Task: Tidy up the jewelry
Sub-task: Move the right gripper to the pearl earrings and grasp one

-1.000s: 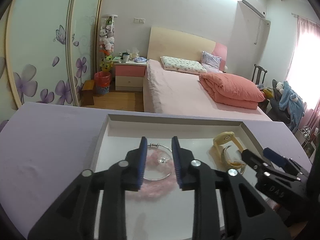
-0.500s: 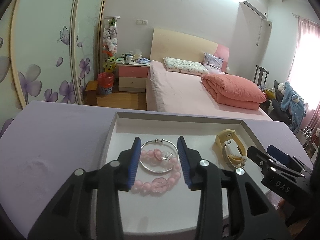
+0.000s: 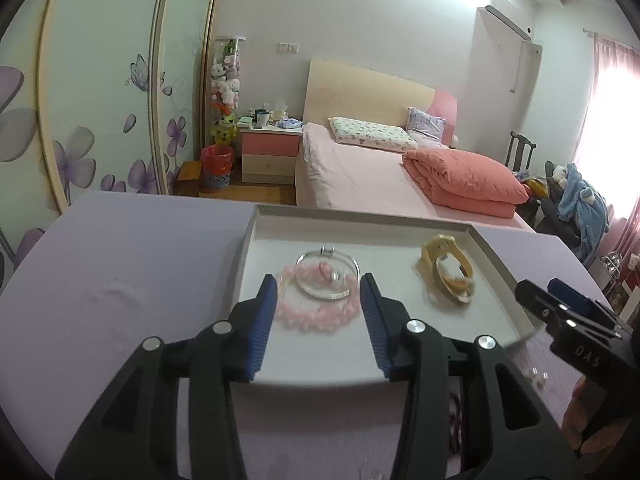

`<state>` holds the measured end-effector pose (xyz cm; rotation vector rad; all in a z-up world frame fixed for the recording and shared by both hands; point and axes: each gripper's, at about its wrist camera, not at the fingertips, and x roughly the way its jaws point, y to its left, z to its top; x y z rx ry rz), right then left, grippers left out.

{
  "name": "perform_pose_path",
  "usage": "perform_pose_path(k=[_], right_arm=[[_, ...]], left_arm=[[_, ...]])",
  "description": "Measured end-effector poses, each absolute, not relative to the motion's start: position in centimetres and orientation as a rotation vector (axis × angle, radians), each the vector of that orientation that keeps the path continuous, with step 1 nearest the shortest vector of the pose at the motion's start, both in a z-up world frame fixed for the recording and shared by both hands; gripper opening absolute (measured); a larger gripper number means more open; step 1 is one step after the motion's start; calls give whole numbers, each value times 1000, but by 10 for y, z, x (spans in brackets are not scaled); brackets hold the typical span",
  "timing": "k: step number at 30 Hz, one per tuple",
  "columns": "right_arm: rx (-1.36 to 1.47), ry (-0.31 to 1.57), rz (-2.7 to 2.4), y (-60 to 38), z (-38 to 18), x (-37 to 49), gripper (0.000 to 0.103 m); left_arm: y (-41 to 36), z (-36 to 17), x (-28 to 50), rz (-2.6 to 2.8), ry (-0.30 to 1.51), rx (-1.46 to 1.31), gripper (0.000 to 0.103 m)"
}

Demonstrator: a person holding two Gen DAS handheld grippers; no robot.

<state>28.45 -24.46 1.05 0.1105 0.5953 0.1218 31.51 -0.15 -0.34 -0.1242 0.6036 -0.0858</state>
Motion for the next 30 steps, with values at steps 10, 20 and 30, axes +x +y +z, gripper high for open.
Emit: perform_pose_path(k=[10, 20, 30], right_arm=[[82, 611, 123, -267, 4, 224, 79], [106, 701, 85, -283, -22, 209, 79], [134, 805, 7, -293, -40, 230, 55]], left_arm=[[15, -11, 243, -92, 630, -142, 48], [24, -33, 195, -91, 676, -158, 51], [24, -38, 189, -92, 681, -152, 51]])
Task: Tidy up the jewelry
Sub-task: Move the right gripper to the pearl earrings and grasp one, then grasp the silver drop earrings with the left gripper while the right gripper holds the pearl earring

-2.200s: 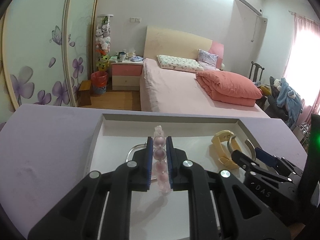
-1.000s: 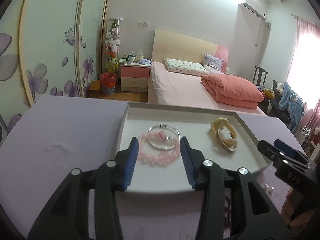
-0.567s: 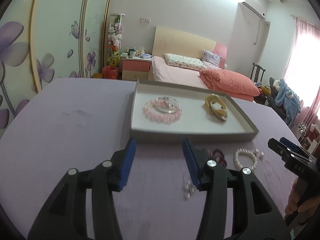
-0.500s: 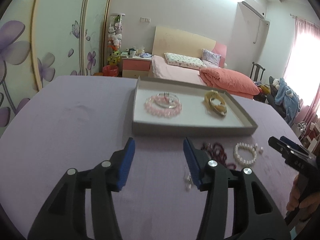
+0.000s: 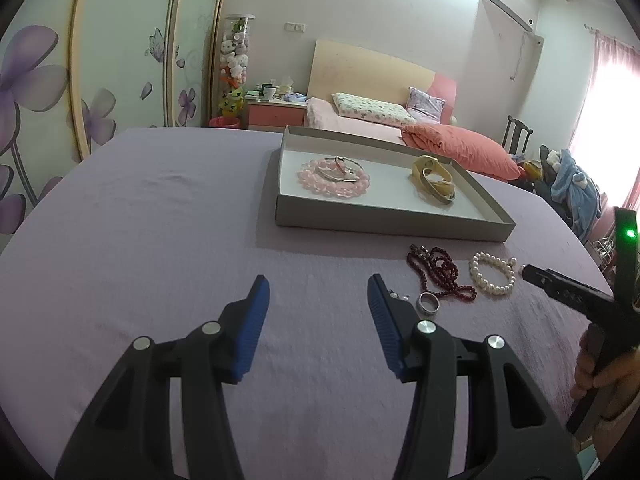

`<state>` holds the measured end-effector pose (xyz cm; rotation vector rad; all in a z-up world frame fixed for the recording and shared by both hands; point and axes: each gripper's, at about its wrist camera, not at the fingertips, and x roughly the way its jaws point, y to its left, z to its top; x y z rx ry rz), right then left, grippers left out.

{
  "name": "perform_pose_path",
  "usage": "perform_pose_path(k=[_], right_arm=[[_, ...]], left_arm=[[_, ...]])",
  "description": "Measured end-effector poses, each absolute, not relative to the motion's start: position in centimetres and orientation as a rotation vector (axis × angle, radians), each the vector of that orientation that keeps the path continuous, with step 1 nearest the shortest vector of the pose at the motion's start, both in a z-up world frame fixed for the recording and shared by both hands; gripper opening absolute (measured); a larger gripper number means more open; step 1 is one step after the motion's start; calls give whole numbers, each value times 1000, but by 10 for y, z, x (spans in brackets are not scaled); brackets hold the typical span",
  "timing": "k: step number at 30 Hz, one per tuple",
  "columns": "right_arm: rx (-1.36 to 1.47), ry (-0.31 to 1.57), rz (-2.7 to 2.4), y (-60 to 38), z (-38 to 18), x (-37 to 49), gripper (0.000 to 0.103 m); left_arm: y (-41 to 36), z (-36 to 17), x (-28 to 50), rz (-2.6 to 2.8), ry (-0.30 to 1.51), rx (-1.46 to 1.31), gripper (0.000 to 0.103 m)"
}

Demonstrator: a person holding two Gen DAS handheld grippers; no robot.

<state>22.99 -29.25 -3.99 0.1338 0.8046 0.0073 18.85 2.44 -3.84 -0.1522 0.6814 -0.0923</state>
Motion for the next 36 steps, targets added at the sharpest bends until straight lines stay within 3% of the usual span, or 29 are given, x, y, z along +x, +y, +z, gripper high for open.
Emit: perform_pose_path(k=[9, 16, 20, 29, 31, 36], right_arm=[[120, 870, -30, -301, -50, 250, 37], [101, 883, -31, -300, -52, 252, 34], [67, 888, -38, -298, -51, 254, 19], [76, 891, -43, -303, -51, 244, 19], [90, 894, -38, -306, -50, 237, 19], [95, 896, -23, -306, -51, 217, 19]], left_arm=[[18, -40, 192, -105, 694, -152, 51], [17, -42, 194, -108, 701, -153, 51], [16, -43, 195, -113, 707, -153, 51], [10, -45, 197, -139, 728, -140, 51], [5, -45, 197, -157, 738, -126, 57], [-13, -50, 203, -197, 774, -79, 59]])
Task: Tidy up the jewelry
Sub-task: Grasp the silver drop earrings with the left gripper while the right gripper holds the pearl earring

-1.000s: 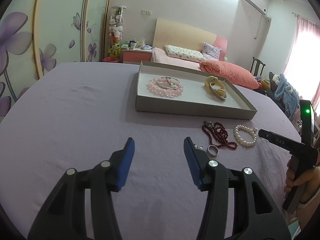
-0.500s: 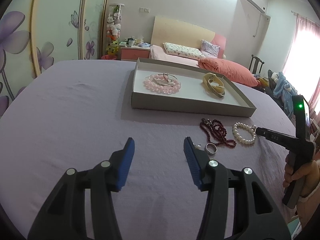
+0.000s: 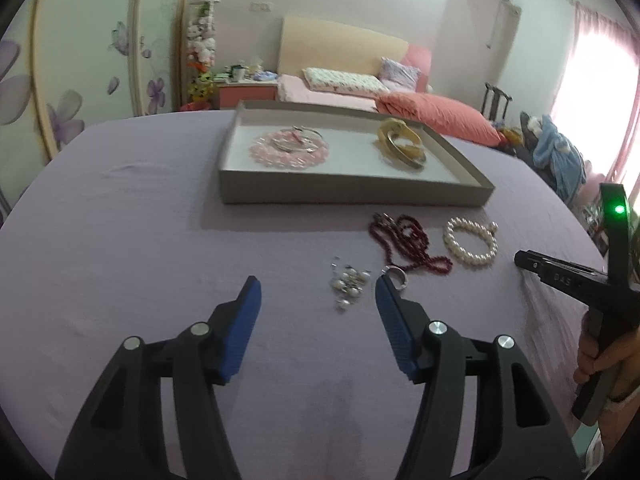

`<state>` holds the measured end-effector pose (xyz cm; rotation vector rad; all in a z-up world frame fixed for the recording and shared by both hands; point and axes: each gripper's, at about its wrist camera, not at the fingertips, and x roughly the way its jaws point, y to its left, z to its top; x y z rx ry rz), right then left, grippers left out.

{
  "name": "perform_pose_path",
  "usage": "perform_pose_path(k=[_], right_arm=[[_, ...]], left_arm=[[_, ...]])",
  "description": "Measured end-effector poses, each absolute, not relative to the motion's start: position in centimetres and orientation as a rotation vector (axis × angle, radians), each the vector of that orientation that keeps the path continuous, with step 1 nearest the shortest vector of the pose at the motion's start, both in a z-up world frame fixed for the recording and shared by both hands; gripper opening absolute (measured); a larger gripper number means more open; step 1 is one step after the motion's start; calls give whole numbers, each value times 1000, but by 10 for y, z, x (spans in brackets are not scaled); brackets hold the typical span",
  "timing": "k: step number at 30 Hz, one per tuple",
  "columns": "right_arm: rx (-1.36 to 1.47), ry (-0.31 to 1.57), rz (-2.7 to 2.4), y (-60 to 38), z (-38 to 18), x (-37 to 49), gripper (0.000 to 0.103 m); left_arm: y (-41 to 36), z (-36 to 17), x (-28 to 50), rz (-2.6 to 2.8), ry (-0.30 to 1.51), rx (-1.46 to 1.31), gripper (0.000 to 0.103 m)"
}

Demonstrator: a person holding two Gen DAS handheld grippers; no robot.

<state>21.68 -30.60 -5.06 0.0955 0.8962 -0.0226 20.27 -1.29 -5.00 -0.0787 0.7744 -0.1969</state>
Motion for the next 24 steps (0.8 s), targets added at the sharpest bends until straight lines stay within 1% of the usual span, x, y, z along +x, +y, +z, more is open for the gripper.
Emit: perform_pose_path(k=[6, 10, 18, 20, 22, 24], right_arm=[[108, 898, -6, -307, -50, 207, 19], [118, 896, -2, -309, -50, 208, 19], [139, 893, 5, -315, -51, 206, 19], [140, 891, 5, -314, -51, 206, 19], [140, 890, 4, -314, -51, 207, 19], [141, 891, 5, -315, -51, 207, 19]], left_arm=[[-38, -63, 217, -207, 839, -4, 58], [-46, -70, 228, -207, 881, 11, 46], [-52, -72, 237, -184, 895, 64, 33], [-54, -72, 239, -182, 894, 75, 28], [-58, -72, 240, -188, 892, 88, 12], [-61, -72, 241, -191, 891, 95, 11]])
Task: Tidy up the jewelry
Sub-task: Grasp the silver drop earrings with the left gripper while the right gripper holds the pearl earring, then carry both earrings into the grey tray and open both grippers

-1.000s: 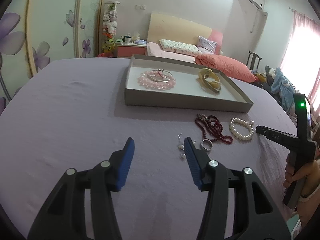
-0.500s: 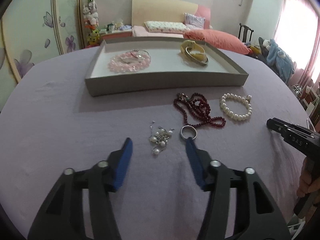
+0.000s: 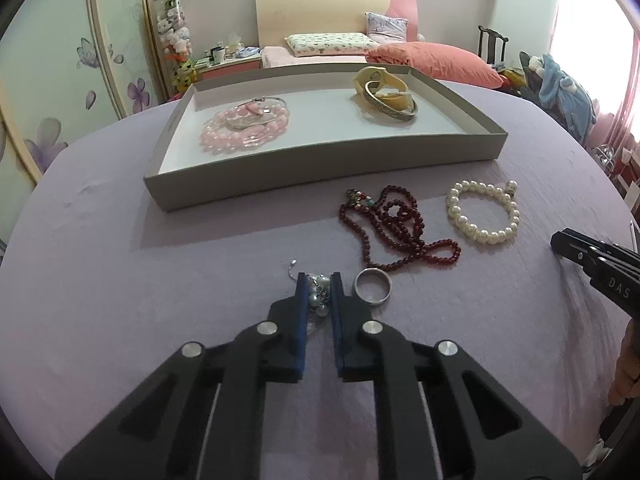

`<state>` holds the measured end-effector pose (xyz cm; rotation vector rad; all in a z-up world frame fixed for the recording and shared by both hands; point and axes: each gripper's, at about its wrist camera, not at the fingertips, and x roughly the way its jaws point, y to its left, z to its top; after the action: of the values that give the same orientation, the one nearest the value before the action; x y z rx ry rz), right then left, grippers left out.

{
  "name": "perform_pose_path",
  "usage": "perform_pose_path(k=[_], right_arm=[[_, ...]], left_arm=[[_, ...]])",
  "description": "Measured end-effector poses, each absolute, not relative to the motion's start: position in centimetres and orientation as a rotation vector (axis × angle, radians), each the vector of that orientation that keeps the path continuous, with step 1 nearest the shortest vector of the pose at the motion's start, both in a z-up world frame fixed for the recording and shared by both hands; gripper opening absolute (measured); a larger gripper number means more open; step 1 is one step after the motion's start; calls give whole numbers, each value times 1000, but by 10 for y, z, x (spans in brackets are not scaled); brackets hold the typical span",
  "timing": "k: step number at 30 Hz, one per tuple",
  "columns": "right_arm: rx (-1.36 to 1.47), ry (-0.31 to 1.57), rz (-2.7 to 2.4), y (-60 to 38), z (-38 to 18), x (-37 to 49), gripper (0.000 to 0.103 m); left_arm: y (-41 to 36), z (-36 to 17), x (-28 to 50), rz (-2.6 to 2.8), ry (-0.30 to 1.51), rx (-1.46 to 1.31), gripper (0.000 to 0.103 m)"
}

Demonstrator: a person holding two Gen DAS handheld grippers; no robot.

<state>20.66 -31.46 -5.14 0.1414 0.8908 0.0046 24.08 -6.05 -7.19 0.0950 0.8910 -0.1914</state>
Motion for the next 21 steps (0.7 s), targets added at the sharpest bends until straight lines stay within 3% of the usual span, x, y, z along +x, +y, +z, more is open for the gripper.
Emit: perform_pose_path(k=[21], right_arm=[[150, 881, 57, -305, -49, 195, 17]], left_arm=[[11, -38, 195, -145, 767, -86, 10]])
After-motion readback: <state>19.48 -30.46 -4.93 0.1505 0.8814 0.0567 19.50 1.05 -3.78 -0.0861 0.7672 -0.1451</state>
